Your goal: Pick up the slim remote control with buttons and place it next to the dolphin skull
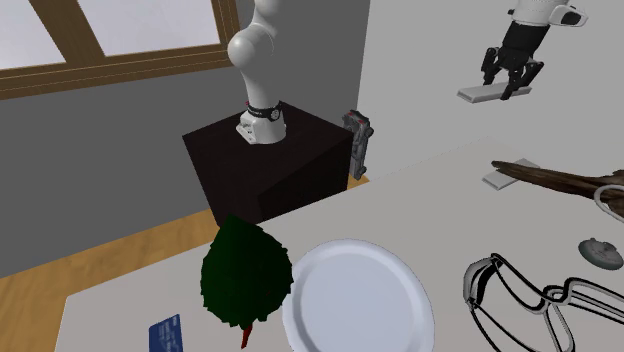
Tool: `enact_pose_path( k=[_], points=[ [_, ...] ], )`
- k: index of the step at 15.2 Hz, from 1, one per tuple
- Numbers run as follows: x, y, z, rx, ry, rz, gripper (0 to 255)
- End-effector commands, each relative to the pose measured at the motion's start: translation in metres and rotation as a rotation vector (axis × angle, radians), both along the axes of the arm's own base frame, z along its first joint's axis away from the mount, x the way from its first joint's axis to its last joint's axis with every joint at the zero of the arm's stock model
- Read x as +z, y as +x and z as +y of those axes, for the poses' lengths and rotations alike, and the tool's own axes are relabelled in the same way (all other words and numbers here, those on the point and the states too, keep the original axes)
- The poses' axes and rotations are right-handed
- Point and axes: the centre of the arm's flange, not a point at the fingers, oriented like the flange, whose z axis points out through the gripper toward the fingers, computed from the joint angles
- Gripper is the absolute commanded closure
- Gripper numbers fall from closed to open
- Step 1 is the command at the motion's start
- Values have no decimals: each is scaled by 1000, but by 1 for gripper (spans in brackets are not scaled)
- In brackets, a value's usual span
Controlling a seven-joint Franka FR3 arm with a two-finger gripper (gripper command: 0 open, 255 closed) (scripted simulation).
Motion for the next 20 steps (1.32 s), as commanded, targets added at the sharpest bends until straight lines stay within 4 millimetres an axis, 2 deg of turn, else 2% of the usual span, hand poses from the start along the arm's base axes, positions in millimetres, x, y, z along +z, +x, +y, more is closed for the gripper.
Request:
enact_pose_path(
  k=[1,20],
  points=[
    [-10,1,0,0,0,-1,255],
    [-111,1,0,0,0,-1,255]
  ],
)
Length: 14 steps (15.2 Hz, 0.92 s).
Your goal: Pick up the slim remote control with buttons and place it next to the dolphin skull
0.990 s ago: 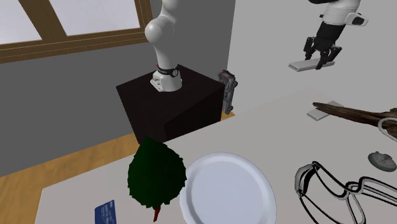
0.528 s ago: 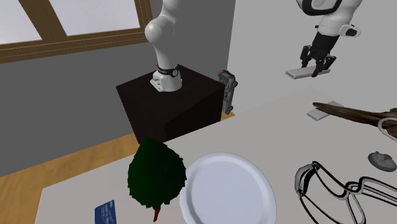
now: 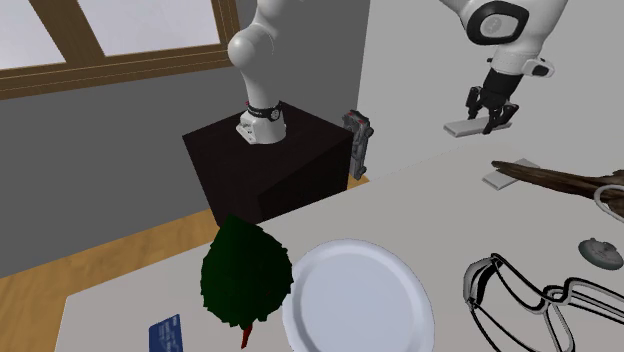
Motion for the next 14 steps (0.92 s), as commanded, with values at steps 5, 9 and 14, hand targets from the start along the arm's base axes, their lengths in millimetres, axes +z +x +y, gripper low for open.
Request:
enact_pose_path(
  k=[5,9,14],
  points=[
    [-31,1,0,0,0,-1,255],
    [-52,1,0,0,0,-1,255],
    [-78,1,0,0,0,-1,255]
  ],
)
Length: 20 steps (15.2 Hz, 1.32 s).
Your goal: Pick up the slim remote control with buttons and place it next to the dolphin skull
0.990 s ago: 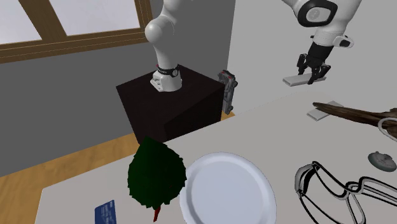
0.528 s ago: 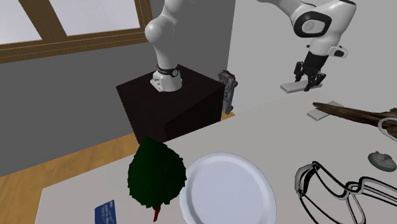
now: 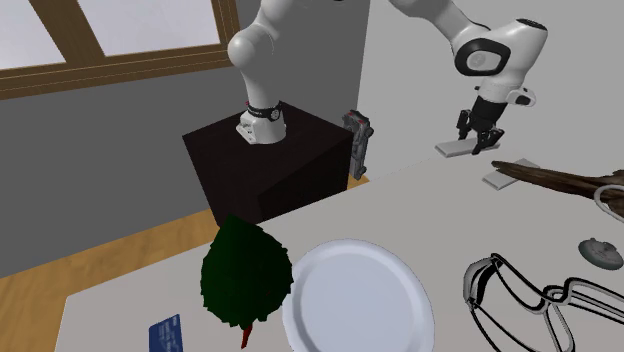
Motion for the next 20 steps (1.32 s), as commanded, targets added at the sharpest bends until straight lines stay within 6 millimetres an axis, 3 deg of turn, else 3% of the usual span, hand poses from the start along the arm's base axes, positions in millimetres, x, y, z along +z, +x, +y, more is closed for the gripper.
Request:
enact_pose_path(
  k=[1,8,16,17,20],
  points=[
    [-10,1,1,0,0,-1,255],
    [-51,1,1,0,0,-1,255],
    [-51,1,1,0,0,-1,255],
    [-51,1,1,0,0,-1,0],
    [-51,1,1,0,0,-1,0]
  ],
)
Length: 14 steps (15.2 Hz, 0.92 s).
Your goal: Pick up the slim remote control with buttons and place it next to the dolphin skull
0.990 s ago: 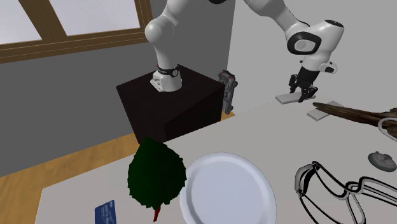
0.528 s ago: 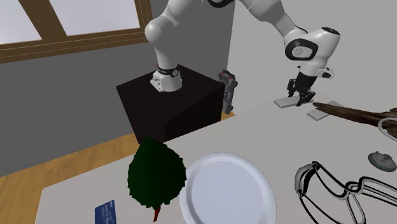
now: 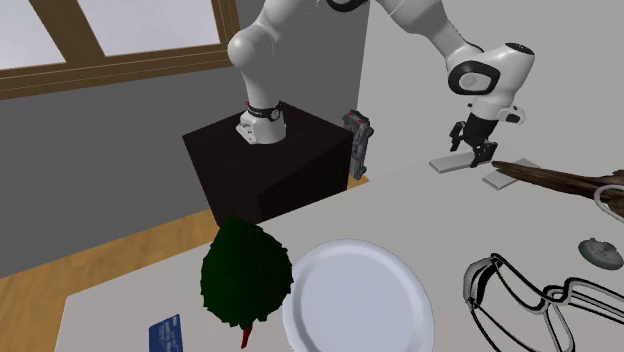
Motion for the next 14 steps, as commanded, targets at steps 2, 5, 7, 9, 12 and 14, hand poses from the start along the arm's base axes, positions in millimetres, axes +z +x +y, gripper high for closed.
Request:
enact_pose_path(
  k=[2,5,7,9,12,14],
  points=[
    [0,0,0,0,0,0,0],
    [40,1,0,0,0,0,0],
    [50,1,0,0,0,0,0],
    [50,1,0,0,0,0,0],
    [50,1,0,0,0,0,0],
    [50,1,0,0,0,0,0]
  ],
)
